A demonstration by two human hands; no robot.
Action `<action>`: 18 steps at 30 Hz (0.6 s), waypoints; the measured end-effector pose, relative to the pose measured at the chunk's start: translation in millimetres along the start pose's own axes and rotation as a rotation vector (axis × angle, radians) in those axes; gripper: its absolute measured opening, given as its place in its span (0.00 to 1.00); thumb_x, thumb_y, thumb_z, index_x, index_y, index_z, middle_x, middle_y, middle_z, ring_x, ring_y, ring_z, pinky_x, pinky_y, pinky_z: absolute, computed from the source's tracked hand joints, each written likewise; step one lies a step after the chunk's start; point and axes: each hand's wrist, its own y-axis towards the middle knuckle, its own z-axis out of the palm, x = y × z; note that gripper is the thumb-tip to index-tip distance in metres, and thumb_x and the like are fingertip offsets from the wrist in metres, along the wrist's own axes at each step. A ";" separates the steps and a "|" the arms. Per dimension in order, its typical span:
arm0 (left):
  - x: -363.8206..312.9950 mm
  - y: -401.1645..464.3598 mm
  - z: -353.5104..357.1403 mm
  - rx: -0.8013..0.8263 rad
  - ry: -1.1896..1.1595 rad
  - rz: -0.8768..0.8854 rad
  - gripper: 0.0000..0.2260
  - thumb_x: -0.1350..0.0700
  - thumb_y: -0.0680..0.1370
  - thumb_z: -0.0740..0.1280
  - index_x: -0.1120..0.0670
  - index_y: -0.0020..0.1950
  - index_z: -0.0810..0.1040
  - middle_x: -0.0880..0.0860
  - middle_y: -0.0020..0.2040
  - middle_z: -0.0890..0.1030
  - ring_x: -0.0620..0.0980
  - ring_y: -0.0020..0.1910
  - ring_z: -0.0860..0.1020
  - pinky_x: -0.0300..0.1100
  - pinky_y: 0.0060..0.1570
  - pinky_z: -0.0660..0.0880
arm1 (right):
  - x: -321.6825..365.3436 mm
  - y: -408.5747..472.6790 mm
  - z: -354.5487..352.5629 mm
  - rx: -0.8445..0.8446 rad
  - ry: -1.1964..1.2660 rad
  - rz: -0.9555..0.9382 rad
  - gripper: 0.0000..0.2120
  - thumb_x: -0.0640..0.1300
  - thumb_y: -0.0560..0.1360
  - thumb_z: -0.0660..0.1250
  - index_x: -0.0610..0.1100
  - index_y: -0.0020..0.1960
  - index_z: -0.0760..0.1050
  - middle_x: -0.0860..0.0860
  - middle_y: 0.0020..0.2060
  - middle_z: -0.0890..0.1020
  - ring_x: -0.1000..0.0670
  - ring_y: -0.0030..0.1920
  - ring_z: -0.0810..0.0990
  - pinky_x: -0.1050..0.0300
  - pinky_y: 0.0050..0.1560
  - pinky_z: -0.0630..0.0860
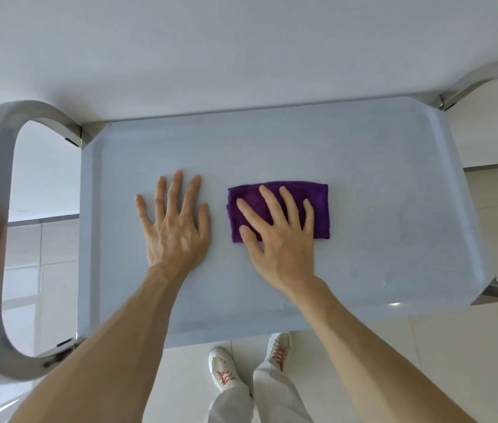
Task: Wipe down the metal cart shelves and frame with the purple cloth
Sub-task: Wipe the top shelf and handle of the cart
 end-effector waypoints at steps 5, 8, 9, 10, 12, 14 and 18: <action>2.0 1.7 2.9 0.007 0.003 -0.010 0.24 0.42 0.82 0.48 0.41 0.79 0.52 0.47 0.80 0.55 0.49 0.79 0.48 0.64 0.75 0.43 | -12.5 -106.9 6.2 0.124 -0.006 -0.167 0.22 0.61 0.81 0.53 0.66 0.75 0.61 0.57 0.78 0.61 0.49 0.79 0.56 0.37 0.75 0.53; 2.7 2.8 4.2 0.002 0.005 -0.011 0.23 0.42 0.82 0.48 0.41 0.78 0.52 0.47 0.80 0.55 0.49 0.79 0.48 0.63 0.75 0.42 | -56.3 -116.5 -8.7 0.141 -0.027 -0.124 0.21 0.62 0.79 0.55 0.66 0.73 0.64 0.58 0.77 0.62 0.51 0.78 0.58 0.39 0.75 0.55; 2.3 2.6 4.2 0.000 0.004 -0.010 0.23 0.42 0.82 0.48 0.41 0.78 0.53 0.47 0.80 0.55 0.49 0.79 0.48 0.63 0.75 0.42 | -71.3 -108.5 -14.8 0.128 -0.021 -0.070 0.20 0.61 0.79 0.56 0.64 0.70 0.67 0.58 0.76 0.64 0.51 0.77 0.60 0.39 0.74 0.55; 1.7 2.6 4.0 -0.002 0.005 -0.010 0.23 0.43 0.82 0.48 0.41 0.78 0.53 0.47 0.80 0.55 0.49 0.79 0.49 0.63 0.75 0.42 | -83.1 -95.3 -20.1 0.112 0.001 0.008 0.19 0.62 0.78 0.56 0.63 0.67 0.69 0.57 0.75 0.66 0.50 0.77 0.61 0.38 0.74 0.55; 0.7 2.8 3.3 0.003 0.002 -0.005 0.23 0.43 0.82 0.48 0.41 0.78 0.53 0.47 0.80 0.55 0.49 0.79 0.49 0.63 0.75 0.42 | -93.8 -59.5 -26.3 0.053 0.085 0.195 0.17 0.63 0.77 0.55 0.60 0.63 0.71 0.56 0.73 0.68 0.49 0.76 0.60 0.36 0.74 0.52; 1.2 2.5 2.7 0.004 -0.006 -0.002 0.23 0.43 0.82 0.48 0.41 0.78 0.54 0.47 0.80 0.55 0.50 0.79 0.49 0.63 0.75 0.42 | -83.1 -27.2 -24.6 -0.016 0.104 0.313 0.18 0.64 0.77 0.55 0.58 0.61 0.72 0.55 0.72 0.68 0.49 0.77 0.59 0.34 0.74 0.50; 1.8 2.2 1.9 0.008 -0.015 -0.010 0.23 0.42 0.82 0.48 0.41 0.78 0.54 0.47 0.80 0.55 0.50 0.79 0.48 0.64 0.75 0.42 | -25.9 -16.8 -9.8 -0.061 0.059 0.253 0.17 0.62 0.78 0.57 0.55 0.61 0.73 0.53 0.73 0.69 0.47 0.77 0.59 0.34 0.75 0.50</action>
